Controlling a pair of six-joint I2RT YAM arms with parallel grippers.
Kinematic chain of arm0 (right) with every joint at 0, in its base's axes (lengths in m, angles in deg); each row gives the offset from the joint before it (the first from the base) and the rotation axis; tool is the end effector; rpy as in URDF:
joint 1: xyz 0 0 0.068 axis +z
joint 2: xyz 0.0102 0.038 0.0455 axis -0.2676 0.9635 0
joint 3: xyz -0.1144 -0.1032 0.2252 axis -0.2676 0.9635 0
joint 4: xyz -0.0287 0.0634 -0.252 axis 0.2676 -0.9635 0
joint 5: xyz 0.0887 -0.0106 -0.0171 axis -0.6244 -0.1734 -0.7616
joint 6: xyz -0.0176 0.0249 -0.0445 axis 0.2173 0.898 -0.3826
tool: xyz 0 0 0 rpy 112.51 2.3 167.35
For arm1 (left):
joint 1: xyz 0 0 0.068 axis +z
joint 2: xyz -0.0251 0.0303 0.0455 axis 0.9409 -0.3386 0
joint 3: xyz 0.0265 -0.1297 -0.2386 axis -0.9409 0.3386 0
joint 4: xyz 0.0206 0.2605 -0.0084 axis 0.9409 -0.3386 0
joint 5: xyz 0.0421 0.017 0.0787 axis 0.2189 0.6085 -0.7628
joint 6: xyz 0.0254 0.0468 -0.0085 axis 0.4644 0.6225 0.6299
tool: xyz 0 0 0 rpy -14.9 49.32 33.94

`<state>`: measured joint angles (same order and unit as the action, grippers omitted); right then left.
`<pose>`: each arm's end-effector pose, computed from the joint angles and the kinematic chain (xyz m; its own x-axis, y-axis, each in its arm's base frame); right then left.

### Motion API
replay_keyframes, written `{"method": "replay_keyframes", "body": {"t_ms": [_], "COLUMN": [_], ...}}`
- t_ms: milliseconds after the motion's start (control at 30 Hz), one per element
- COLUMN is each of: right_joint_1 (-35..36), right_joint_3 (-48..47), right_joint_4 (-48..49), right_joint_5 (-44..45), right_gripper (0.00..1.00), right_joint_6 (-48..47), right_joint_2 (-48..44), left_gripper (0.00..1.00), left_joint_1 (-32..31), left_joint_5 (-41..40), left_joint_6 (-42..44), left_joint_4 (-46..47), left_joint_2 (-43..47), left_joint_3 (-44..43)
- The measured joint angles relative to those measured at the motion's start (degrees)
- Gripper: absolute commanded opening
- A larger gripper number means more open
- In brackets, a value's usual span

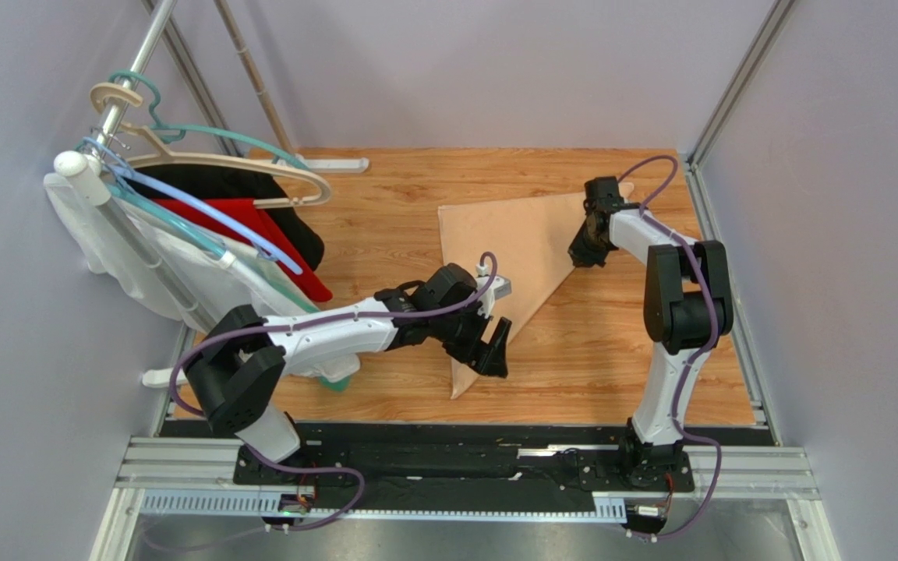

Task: Fold the napkin, place the utensils inside, and roll it up
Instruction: Fold the napkin

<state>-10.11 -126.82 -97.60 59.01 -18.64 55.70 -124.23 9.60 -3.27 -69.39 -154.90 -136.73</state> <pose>0.4048 0.0350 0.1620 -0.7885 0.4903 -0.3712 0.4688 0.8699 0.1532 0.1831 -0.2755 0.2125 -0.7889 0.3837 -0.4800 0.6120 0.5615 -0.5569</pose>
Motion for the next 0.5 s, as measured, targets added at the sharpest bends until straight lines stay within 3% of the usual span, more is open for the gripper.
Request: {"method": "replay_keyframes", "body": {"t_ms": [233,500], "right_joint_1": [-0.1,-0.3], "right_joint_3": [-0.1,-0.4], "right_joint_4": [-0.1,-0.7], "right_joint_5": [-0.2,-0.3], "right_gripper": [0.0,0.0], "right_joint_6": [-0.2,-0.2], "right_joint_2": [0.0,0.1], "left_gripper": [0.86,0.85], "left_joint_1": [0.0,0.0], "left_joint_5": [-3.4,-3.3], "left_joint_6": [0.7,0.5], "left_joint_4": [0.3,2.2], "left_joint_2": [-5.3,-5.5], "left_joint_3": [0.1,2.2]}}
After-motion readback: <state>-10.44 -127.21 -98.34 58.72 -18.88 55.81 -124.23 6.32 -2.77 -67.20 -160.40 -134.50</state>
